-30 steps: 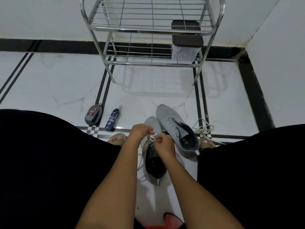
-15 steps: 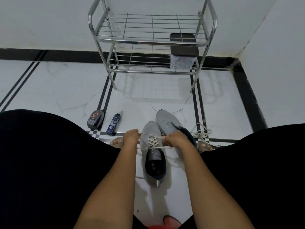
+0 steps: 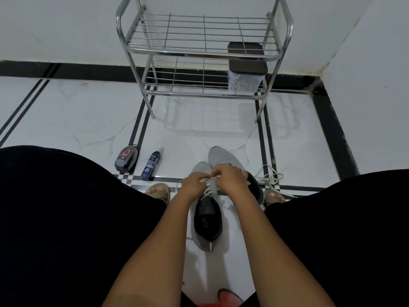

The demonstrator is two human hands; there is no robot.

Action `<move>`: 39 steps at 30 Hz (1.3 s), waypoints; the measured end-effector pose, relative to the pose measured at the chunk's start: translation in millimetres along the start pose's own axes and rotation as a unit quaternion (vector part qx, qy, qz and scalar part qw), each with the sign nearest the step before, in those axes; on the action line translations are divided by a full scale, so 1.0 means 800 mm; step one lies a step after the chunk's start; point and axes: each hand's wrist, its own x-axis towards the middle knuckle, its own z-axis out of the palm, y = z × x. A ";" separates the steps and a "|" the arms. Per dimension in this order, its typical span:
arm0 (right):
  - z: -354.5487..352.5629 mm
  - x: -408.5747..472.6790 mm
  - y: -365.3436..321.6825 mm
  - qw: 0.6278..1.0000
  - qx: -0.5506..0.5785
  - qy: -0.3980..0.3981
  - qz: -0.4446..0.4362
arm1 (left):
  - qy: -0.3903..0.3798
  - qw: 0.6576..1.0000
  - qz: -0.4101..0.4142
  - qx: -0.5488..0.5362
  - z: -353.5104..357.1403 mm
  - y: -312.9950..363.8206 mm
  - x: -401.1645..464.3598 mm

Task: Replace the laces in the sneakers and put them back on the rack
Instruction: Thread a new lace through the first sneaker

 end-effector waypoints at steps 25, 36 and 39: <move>0.012 0.016 0.019 0.983 0.170 0.055 0.038 | 0.022 0.996 0.047 -0.070 0.006 -0.008 0.014; 0.076 -0.002 0.038 0.987 0.075 -0.110 0.091 | 0.062 0.992 -0.085 0.063 0.034 -0.044 0.012; 0.104 -0.009 0.048 0.990 0.077 -0.066 0.098 | 0.083 0.990 -0.077 0.083 0.046 -0.050 0.007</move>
